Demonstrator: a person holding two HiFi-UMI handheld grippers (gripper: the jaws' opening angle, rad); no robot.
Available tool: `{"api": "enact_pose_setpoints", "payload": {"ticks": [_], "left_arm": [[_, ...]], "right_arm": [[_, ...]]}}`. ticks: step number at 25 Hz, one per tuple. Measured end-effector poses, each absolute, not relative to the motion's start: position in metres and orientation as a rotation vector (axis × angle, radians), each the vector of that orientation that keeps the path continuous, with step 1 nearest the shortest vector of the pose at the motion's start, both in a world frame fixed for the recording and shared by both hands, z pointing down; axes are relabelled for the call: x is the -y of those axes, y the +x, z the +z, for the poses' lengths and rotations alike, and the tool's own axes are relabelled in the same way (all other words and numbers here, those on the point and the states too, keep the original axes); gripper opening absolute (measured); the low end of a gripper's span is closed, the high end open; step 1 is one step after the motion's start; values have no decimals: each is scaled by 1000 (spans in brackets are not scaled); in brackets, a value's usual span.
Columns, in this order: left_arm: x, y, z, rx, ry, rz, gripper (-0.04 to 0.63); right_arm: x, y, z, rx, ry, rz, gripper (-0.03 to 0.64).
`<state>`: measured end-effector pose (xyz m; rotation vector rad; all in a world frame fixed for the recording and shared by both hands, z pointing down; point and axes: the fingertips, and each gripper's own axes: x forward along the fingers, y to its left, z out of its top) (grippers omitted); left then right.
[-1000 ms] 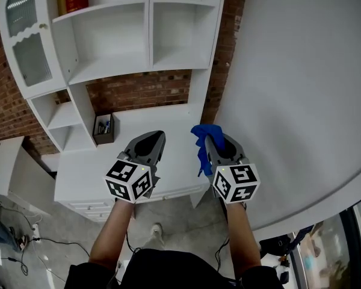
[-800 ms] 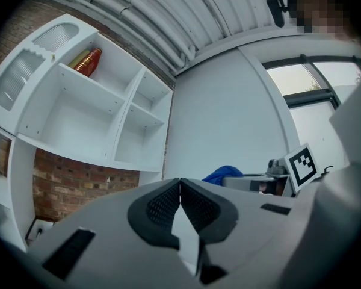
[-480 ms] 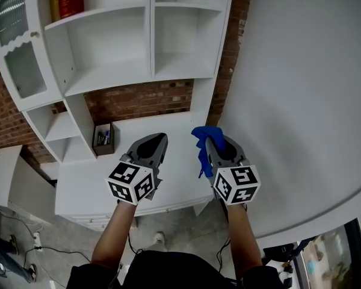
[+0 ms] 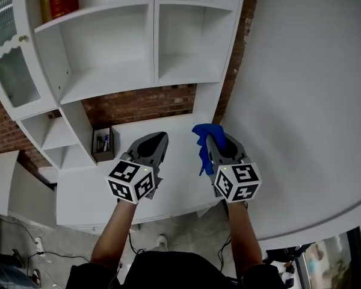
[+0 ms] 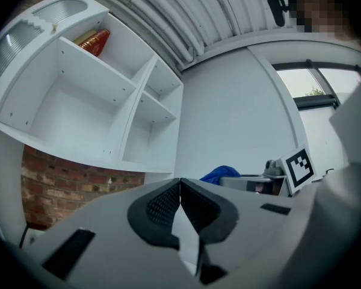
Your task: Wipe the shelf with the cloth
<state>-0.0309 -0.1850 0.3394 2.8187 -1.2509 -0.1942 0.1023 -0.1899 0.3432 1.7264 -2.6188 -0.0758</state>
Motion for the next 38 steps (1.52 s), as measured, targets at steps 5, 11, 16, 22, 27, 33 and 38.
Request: {"api": "enact_pose_setpoints", "payload": {"ticks": [5, 11, 16, 22, 27, 33, 38], "left_arm": [[206, -41, 336, 1218, 2826, -207, 17], [224, -57, 334, 1200, 2826, -226, 17], [236, -62, 338, 1152, 2832, -222, 17], [249, -64, 341, 1103, 2847, -207, 17], [257, -68, 341, 1082, 2851, -202, 17], [261, -68, 338, 1073, 2850, -224, 17], [267, -67, 339, 1079, 2857, -223, 17]], "right_arm": [[211, 88, 342, 2615, 1731, -71, 98], [230, 72, 340, 2597, 1737, -81, 98], [242, 64, 338, 2575, 1763, -85, 98], [253, 55, 338, 2553, 1789, -92, 98], [256, 49, 338, 2530, 1793, -100, 98], [260, 51, 333, 2512, 1805, -114, 98], [268, 52, 330, 2518, 1806, -135, 98]]}}
